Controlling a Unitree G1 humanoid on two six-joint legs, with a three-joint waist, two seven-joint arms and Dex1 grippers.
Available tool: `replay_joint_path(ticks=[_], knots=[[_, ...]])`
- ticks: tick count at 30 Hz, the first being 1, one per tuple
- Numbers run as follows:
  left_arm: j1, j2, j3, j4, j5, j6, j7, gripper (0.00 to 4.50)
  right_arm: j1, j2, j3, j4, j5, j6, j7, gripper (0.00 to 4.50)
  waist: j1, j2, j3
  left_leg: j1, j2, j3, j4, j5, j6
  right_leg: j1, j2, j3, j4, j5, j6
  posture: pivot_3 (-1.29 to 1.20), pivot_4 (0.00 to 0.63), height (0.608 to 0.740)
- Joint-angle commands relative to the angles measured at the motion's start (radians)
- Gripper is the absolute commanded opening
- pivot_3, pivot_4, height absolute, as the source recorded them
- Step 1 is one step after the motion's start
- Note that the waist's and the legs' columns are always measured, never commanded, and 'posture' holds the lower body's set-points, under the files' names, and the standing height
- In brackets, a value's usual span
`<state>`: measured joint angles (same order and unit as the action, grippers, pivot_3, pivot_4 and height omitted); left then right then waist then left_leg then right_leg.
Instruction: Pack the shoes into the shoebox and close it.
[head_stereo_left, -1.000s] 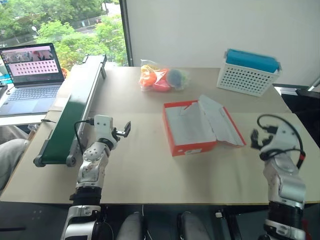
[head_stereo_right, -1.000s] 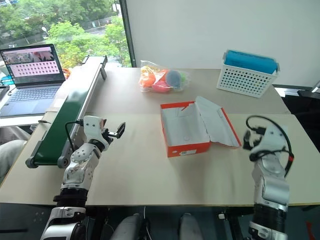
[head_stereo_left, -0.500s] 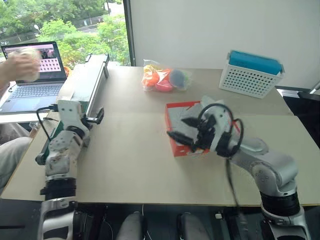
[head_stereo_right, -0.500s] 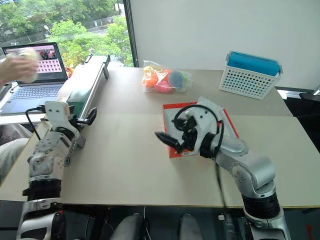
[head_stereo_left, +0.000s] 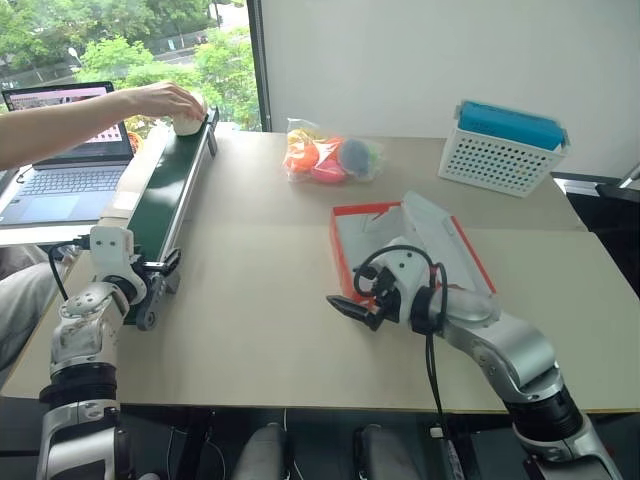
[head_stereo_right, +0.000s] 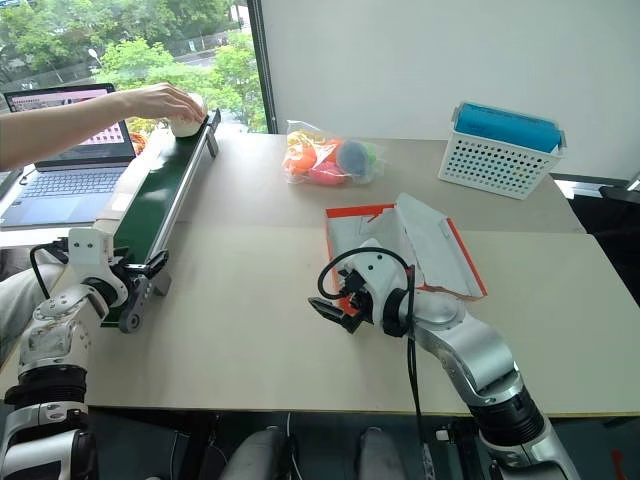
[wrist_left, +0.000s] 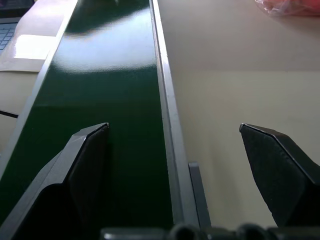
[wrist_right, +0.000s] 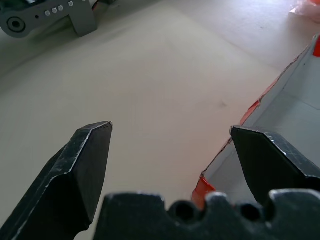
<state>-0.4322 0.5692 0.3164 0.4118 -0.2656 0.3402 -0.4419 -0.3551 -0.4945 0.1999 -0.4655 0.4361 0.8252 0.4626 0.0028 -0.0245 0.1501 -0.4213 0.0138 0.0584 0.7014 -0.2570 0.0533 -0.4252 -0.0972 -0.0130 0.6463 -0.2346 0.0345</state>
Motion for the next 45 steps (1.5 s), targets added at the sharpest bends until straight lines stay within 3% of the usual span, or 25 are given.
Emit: replay_joint_path(ticks=[1,15,28,45], knots=[[-0.048,-0.009,-0.029,0.016,0.032,-0.023,0.024,4.50,0.014,0.017,-0.067,-0.061,0.004,0.008,-0.038,4.43,0.002,0.000,0.000,0.000,0.000,0.000,0.000,0.000,0.000,0.000,0.000,0.000,0.000,0.000,0.000,0.00,0.150,0.705],[-0.124,-0.030,-0.044,0.079,0.064,-0.031,0.096,4.50,0.077,0.049,-0.168,-0.098,0.026,0.063,-0.107,4.43,0.004,0.000,0.000,0.000,0.000,0.000,0.000,0.000,0.000,0.000,0.001,0.000,0.001,0.000,0.000,0.00,0.150,0.705],[-0.199,0.046,-0.012,0.290,0.094,-0.110,0.161,4.50,0.074,0.036,-0.167,-0.083,0.005,0.060,-0.106,4.43,0.002,-0.001,0.000,0.000,0.000,0.000,0.000,0.000,0.000,0.000,0.000,0.000,0.001,0.000,0.000,0.00,0.150,0.705],[-0.250,0.059,-0.012,0.421,0.103,-0.184,0.162,4.50,0.095,0.053,-0.179,-0.102,0.011,0.065,-0.131,4.43,-0.003,-0.002,0.000,0.001,0.000,0.001,0.000,0.000,0.000,0.000,0.001,0.000,0.001,0.000,0.000,0.00,0.150,0.705]])
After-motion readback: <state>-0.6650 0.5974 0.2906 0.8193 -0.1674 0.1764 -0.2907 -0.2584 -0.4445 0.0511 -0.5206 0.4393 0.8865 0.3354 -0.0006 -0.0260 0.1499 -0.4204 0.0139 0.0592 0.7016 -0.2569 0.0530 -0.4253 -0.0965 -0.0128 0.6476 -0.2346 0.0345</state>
